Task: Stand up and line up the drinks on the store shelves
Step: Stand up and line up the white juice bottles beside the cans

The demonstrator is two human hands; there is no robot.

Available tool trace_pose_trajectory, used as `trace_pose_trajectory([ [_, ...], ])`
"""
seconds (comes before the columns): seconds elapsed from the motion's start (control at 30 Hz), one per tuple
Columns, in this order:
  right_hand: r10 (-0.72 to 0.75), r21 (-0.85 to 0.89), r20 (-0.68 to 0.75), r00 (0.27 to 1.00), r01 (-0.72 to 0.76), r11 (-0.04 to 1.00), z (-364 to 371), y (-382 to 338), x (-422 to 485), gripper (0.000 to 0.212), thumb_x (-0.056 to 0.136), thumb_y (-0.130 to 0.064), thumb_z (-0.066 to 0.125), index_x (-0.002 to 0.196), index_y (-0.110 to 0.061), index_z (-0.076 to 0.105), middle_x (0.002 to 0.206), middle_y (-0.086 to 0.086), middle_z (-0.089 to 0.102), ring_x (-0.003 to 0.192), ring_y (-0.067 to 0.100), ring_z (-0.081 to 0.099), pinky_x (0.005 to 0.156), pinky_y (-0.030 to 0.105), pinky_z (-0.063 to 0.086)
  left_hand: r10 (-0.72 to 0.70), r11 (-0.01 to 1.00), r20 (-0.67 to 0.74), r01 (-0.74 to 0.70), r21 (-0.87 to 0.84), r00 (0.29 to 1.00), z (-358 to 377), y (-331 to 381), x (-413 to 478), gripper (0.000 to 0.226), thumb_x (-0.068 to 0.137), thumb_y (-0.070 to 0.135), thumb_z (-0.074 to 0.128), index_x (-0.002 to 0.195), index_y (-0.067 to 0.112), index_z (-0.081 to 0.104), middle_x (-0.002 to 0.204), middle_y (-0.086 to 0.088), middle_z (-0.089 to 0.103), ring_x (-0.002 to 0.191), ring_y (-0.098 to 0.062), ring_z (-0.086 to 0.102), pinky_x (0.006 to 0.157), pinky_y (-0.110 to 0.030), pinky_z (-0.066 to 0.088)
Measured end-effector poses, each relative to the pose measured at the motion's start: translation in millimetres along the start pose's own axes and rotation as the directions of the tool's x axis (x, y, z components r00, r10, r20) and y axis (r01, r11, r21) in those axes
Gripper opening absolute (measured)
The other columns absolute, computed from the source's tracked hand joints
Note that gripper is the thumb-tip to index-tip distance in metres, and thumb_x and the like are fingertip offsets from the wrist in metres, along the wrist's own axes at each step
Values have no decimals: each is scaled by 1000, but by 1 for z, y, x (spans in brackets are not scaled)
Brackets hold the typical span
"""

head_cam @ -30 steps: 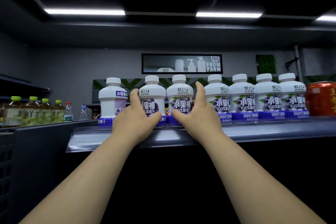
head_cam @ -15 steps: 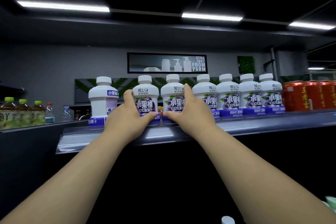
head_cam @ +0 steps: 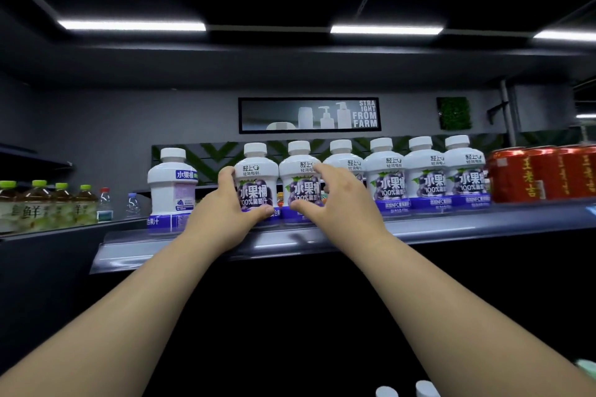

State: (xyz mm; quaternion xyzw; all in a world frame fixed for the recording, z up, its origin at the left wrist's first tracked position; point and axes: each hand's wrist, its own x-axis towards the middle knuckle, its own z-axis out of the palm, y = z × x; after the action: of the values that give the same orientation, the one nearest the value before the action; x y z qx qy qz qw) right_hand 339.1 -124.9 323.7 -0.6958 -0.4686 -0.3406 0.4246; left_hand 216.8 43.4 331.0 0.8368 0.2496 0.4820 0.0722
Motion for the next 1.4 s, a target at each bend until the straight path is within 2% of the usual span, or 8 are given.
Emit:
trace_pose_trajectory([
  [0.17, -92, 98, 26, 995, 89, 991, 12, -11, -5, 68, 83, -51, 74, 139, -19, 50, 129, 2, 55, 117, 20, 52, 98, 32, 42, 54, 995, -17, -55, -77, 998, -10, -4, -14, 93, 68, 60, 78, 142, 39, 26, 130, 4, 60, 115, -19, 60, 96, -46, 52],
  [0.37, -119, 279, 70, 990, 95, 956, 36, -49, -13, 67, 80, -44, 79, 138, -22, 53, 126, 2, 57, 114, 20, 56, 98, 39, 47, 38, 999, -256, -33, 26, 966, -50, -23, -37, 77, 78, 43, 77, 143, 24, 39, 138, -4, 48, 126, -23, 47, 103, -39, 39],
  [0.77, -104, 450, 218, 970, -5, 893, 91, -122, 4, 80, 80, -36, 79, 148, -27, 39, 142, -4, 50, 121, 14, 50, 100, 34, 45, -189, 979, -122, 177, -102, 974, -88, -89, -17, 98, 73, 44, 83, 149, 26, 24, 140, -9, 46, 123, -26, 49, 100, -42, 43],
  [0.9, -50, 415, 255, 966, -63, 908, 107, -131, 22, 97, 78, -35, 79, 155, -28, 22, 148, 1, 44, 123, 16, 48, 99, 32, 42, -205, 953, -21, 194, -234, 979, -80, -97, 7, 100, 70, 42, 85, 147, 25, 25, 129, -6, 58, 113, -24, 57, 99, -43, 47],
  [1.0, -48, 356, 447, 893, -128, 926, 113, -135, 34, 131, 70, -41, 85, 157, -33, -13, 153, -1, 39, 129, 19, 48, 98, 31, 40, -251, 912, 22, 243, -331, 968, -68, -104, 17, 87, 64, 50, 84, 132, 30, 34, 120, -2, 64, 104, -23, 63, 94, -46, 52],
  [1.1, -46, 309, 555, 831, -154, 938, 117, -136, 38, 148, 62, -43, 90, 152, -36, -27, 148, -2, 48, 126, 18, 52, 98, 31, 41, -278, 895, 30, 270, -355, 960, -62, -111, 19, 97, 45, 73, 74, 126, 34, 37, 112, 4, 66, 100, -20, 65, 89, -45, 54],
  [1.27, -5, 589, 356, 935, -220, 778, 124, -126, 33, 132, 60, -13, 95, 156, -32, 6, 113, 8, 63, 95, 12, 66, 98, 40, 54, -274, 899, 58, 277, -338, 960, -58, -112, 23, 100, 38, 80, 76, 118, 31, 40, 108, 6, 65, 100, -21, 64, 90, -46, 53],
  [1.4, 11, 470, 410, 912, -221, 854, 121, -131, 35, 130, 69, -15, 84, 155, -40, -10, 109, -3, 62, 99, 17, 68, 95, 42, 54, -318, 878, 57, 316, -358, 947, -51, -117, 30, 89, 39, 72, 77, 107, 27, 43, 103, 4, 66, 96, -22, 65, 88, -44, 54],
])
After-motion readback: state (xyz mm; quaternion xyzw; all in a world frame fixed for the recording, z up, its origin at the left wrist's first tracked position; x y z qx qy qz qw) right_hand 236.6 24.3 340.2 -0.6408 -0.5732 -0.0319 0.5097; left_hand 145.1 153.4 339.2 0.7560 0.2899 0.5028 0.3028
